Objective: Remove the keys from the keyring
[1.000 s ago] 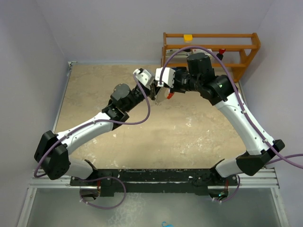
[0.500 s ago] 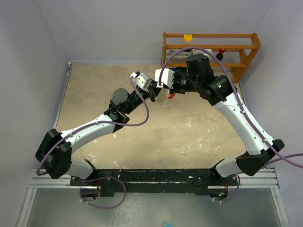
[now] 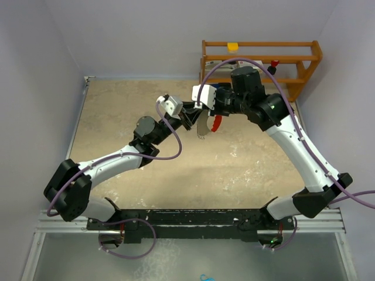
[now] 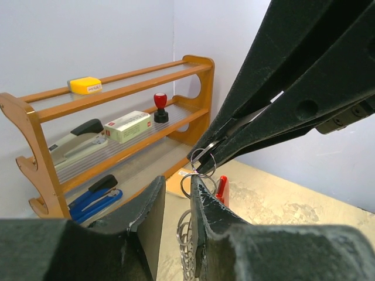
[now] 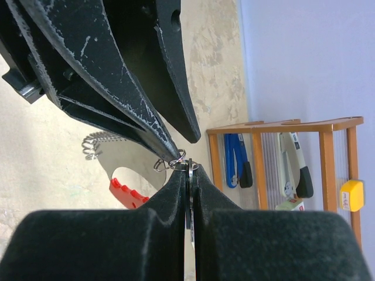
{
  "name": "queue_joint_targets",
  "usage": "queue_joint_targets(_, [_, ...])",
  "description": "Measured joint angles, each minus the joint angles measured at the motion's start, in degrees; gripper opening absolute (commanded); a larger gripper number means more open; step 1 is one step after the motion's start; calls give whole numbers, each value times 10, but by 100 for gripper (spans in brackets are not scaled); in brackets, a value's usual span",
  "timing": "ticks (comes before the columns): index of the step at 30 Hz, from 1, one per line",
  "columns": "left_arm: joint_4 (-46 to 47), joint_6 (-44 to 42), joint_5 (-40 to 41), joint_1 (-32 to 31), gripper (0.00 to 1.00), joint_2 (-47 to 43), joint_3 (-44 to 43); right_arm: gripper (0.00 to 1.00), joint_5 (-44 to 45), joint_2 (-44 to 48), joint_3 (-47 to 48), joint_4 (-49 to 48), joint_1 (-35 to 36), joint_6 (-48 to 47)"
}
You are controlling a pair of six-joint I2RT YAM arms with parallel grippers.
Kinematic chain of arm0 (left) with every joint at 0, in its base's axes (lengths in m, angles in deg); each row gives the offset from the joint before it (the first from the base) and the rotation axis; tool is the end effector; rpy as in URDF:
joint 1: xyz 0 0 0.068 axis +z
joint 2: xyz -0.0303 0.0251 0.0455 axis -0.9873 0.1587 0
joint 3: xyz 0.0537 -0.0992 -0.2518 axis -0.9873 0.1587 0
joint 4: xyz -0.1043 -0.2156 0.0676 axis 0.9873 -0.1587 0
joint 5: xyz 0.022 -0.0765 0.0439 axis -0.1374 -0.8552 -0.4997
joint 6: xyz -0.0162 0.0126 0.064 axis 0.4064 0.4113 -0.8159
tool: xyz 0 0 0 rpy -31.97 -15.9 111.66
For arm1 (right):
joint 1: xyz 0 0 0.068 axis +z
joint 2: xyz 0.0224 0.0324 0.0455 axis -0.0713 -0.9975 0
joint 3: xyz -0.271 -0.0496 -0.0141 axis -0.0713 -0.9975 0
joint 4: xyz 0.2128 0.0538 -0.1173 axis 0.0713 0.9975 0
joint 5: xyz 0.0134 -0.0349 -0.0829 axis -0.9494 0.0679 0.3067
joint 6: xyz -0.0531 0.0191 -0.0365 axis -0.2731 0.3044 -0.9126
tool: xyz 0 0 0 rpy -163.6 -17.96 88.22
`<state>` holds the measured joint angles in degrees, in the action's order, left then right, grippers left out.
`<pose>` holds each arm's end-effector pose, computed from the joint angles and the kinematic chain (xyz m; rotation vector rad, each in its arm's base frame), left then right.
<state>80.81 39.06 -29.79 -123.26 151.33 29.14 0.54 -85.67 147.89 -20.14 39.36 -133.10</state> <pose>0.2340 -0.2264 0.3518 0.5299 1.1521 -0.8643 0.2364 0.1854 0.4541 -1.4860 1.3376 0.1089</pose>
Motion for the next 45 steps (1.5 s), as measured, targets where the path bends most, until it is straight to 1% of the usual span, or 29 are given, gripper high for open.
queue_joint_targets(8, [27, 13, -1, 0, 23, 1, 3, 0, 0, 7, 0, -6, 1, 0])
queue_joint_targets(13, [48, 23, 0, 0, 27, 10, 3, 0, 0, 10, 0, -6, 1, 0])
queue_joint_targets(16, [58, 28, 0, 1, 27, 19, 3, 0, 0, 10, 0, -3, 1, 0])
queue_joint_targets(20, [65, 35, -1, 2, 20, 30, -4, 0, 1, 10, 0, -2, 1, 0])
queue_joint_targets(22, [64, 37, -1, 2, 10, 36, -12, 0, 1, 10, 0, -1, 1, 0])
queue_joint_targets(24, [63, 38, -3, 2, 2, 41, -21, 0, 2, 10, 0, -4, 1, 0])
queue_joint_targets(25, [63, 39, -4, 3, 0, 43, -25, 0, 2, 10, 0, -4, 1, -1])
queue_joint_targets(36, [63, 21, -12, 3, 0, 45, -38, 0, 0, 11, -13, -4, 7, 0])
queue_joint_targets(45, [56, 1, 2, 1, 1, 9, -20, 0, 3, 21, -42, -11, 7, 2])
